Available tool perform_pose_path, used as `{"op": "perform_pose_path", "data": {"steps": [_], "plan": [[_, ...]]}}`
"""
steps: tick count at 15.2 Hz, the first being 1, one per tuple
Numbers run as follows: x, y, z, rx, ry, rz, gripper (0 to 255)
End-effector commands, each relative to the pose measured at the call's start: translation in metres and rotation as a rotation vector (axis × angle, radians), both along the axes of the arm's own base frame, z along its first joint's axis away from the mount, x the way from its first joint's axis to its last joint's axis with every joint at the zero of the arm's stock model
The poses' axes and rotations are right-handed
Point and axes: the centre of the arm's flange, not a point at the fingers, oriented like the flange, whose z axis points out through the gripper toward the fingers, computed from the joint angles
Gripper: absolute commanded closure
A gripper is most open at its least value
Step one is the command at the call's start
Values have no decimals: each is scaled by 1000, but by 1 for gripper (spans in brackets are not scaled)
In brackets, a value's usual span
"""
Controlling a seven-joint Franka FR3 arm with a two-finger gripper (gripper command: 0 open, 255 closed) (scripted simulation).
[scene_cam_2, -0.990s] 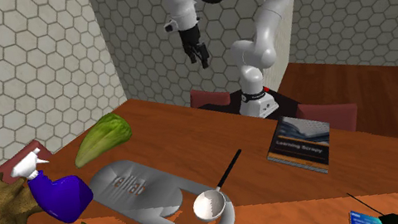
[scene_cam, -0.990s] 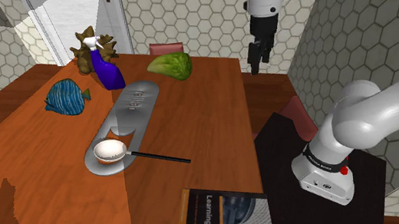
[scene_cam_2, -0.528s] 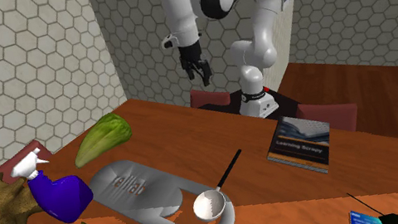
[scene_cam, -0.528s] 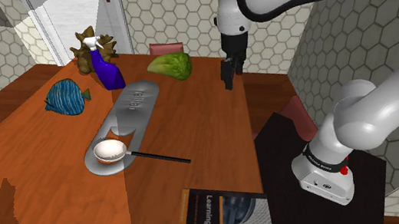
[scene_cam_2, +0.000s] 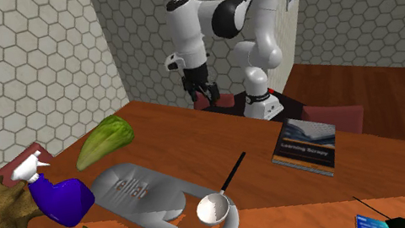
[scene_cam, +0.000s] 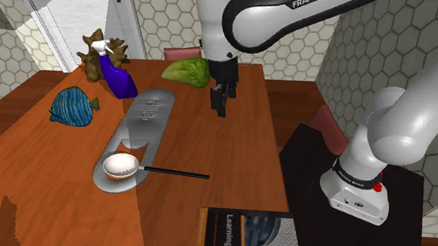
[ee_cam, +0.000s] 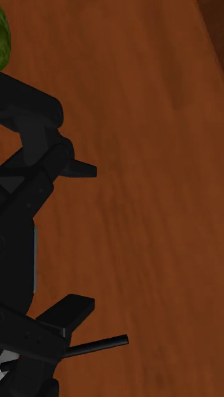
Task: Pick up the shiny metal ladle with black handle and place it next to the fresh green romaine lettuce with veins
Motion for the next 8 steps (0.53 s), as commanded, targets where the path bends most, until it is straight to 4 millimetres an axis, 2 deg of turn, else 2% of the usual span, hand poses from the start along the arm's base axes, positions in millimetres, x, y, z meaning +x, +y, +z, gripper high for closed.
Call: {"op": "perform_pose_path", "data": {"steps": [1, 8], "plan": [[7, 25, -8, -2, -8, 31, 0], [32, 109, -40, -14, -35, 139, 0]]}}
